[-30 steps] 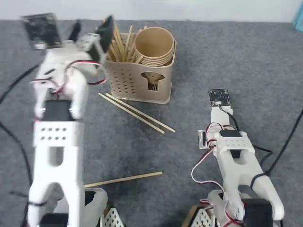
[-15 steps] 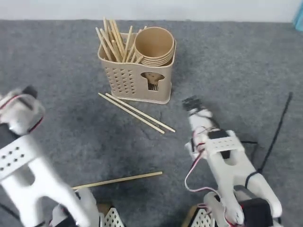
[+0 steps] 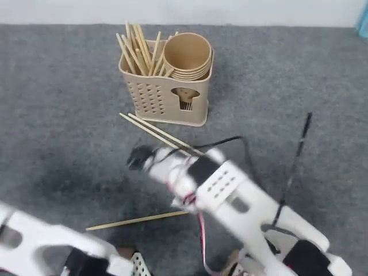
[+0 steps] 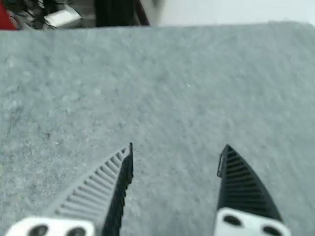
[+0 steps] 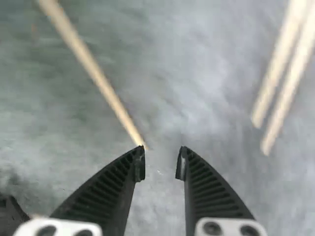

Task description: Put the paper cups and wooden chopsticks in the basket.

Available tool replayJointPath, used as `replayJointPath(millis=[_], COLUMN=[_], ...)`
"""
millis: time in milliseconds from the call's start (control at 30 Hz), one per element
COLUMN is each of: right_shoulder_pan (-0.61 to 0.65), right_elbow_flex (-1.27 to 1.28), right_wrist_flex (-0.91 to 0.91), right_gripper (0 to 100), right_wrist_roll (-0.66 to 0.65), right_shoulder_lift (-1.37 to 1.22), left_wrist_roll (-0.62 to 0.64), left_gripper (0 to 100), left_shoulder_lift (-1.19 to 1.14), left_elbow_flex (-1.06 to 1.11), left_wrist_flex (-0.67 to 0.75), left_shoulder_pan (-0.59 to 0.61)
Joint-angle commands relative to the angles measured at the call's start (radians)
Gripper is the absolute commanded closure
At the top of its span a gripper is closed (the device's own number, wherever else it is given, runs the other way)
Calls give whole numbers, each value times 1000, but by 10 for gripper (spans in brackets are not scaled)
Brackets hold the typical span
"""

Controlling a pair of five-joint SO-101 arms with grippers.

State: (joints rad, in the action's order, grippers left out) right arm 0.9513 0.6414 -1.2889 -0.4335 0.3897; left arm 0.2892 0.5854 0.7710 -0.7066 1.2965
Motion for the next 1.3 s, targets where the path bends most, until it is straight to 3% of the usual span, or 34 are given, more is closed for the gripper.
replayJointPath(millis=[0, 233, 400, 600, 833, 967, 1267], right_shoulder_pan=[128, 156, 206, 275, 216, 160, 117], right_elbow_flex=[-43, -55, -172, -247, -242, -290, -311], right_wrist_flex=[48, 220, 162, 90, 159, 165, -7], right_gripper=[872, 872, 872, 872, 875, 968, 991], right_wrist_roll=[-11, -11, -12, -12, -18, -14, -12], right_shoulder_lift=[5, -245, -381, -420, -572, -641, -452], left_wrist_roll=[-14, -9, -12, -11, -11, -12, -14], left_gripper=[737, 738, 738, 738, 738, 738, 738], left_shoulder_lift=[-163, -532, -684, -735, -738, -738, -738], left_elbow_flex=[-59, -305, -409, -472, -472, -469, -469], left_wrist_flex=[106, 112, 112, 112, 114, 112, 110], left_shoulder_pan=[32, 49, 58, 81, 97, 100, 130])
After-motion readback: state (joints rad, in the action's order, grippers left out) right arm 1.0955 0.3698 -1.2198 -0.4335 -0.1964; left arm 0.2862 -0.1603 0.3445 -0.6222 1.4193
